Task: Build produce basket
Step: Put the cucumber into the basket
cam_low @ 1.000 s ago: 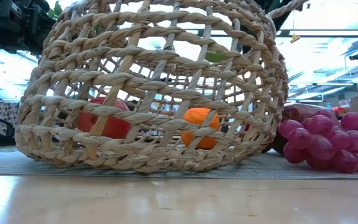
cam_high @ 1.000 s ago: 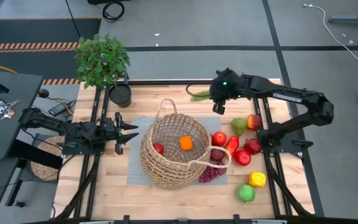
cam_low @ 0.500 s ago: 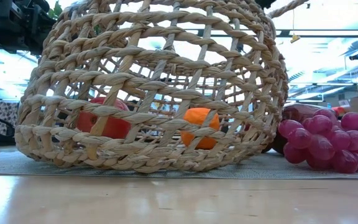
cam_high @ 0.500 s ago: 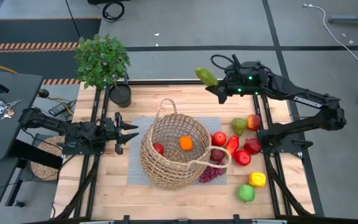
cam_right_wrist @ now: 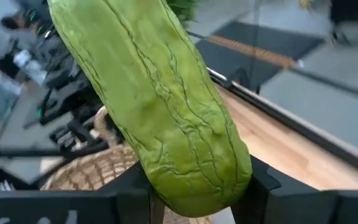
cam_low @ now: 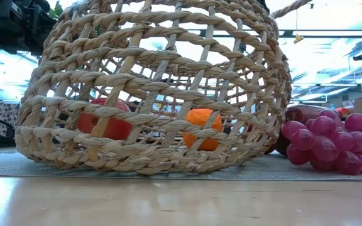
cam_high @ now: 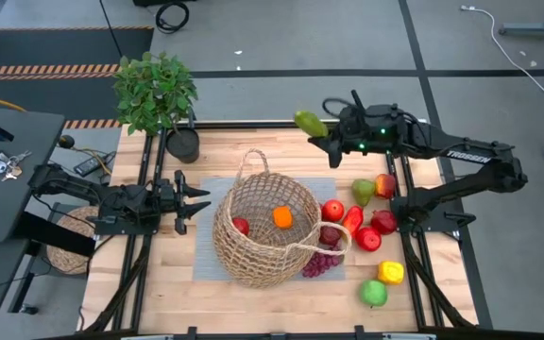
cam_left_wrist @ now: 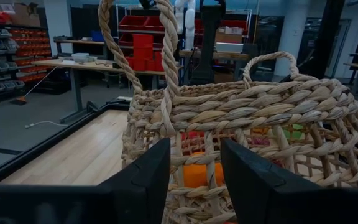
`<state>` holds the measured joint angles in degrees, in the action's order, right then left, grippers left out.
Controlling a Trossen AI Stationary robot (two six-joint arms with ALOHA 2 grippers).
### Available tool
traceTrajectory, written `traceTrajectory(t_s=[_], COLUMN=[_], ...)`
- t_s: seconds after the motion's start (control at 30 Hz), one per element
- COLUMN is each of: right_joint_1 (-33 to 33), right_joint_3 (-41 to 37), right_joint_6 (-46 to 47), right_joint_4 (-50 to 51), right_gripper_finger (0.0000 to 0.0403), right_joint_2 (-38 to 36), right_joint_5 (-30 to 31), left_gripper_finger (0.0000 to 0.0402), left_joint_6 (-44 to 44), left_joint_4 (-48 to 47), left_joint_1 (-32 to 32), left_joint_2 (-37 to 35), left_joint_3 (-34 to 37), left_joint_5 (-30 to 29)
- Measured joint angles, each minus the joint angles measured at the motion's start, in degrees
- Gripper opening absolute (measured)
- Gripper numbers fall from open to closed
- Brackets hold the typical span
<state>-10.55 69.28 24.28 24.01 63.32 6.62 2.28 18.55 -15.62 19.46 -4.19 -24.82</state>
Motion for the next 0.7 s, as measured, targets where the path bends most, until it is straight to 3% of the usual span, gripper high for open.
traceTrajectory(t_s=[0.13,0.47,0.7], right_joint_1=[4.9,18.0,23.5], right_joint_3=[0.0,0.0,0.0], right_joint_6=[-7.7,-33.8,-48.2], right_joint_4=[-2.7,-3.0,-6.6], right_gripper_finger=[0.0139,0.0139,0.0139], right_joint_2=[0.2,1.9,8.1], right_joint_5=[5.2,36.4,58.3], left_gripper_finger=[0.0145,0.0149,0.0146], left_joint_6=[0.0,0.0,0.0], left_joint_4=[0.0,0.0,0.0], left_joint_1=[0.0,0.0,0.0], left_joint_2=[0.0,0.0,0.0], left_joint_3=[0.0,0.0,0.0], left_joint_5=[0.0,0.0,0.0])
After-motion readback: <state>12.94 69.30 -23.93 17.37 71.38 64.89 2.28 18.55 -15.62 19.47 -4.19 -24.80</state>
